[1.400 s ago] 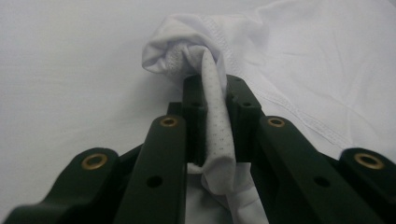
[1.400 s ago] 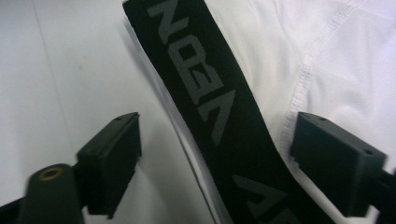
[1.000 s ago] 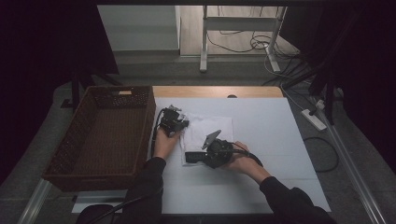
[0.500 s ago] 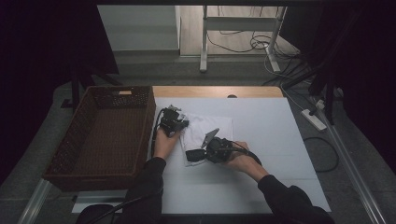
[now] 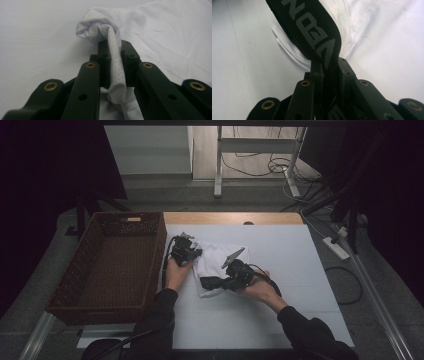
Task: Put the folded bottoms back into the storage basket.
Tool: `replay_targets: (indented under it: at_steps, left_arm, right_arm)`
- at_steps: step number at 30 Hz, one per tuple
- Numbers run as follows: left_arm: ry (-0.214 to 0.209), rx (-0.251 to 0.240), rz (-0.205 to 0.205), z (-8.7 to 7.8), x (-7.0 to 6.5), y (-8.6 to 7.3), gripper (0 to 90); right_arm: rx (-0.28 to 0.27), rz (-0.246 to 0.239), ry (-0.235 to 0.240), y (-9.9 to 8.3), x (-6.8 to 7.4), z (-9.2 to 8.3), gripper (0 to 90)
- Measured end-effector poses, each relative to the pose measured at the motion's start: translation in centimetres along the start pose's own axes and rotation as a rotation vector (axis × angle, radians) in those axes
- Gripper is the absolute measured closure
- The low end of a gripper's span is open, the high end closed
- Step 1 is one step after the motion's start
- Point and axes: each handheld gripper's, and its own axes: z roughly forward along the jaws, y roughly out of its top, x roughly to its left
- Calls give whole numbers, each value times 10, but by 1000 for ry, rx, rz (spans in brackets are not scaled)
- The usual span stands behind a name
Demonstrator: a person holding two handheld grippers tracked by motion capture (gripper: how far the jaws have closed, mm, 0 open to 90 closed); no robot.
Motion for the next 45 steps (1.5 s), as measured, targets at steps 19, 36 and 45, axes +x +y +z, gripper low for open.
replay_targets:
  at_steps: [19, 36, 45]
  left_arm:
    - [6, -57, -8, -20, -9, 19, 835]
    - [-6, -60, -18, -47, -16, 57, 835]
    - [6, -69, 8, -66, -20, 78, 835]
  right_arm:
    - [-113, 48, 96, 4, -3, -25, 788]
    - [-223, 51, 109, 12, 1, -56, 788]
    - [-294, 52, 121, 21, 6, -74, 788]
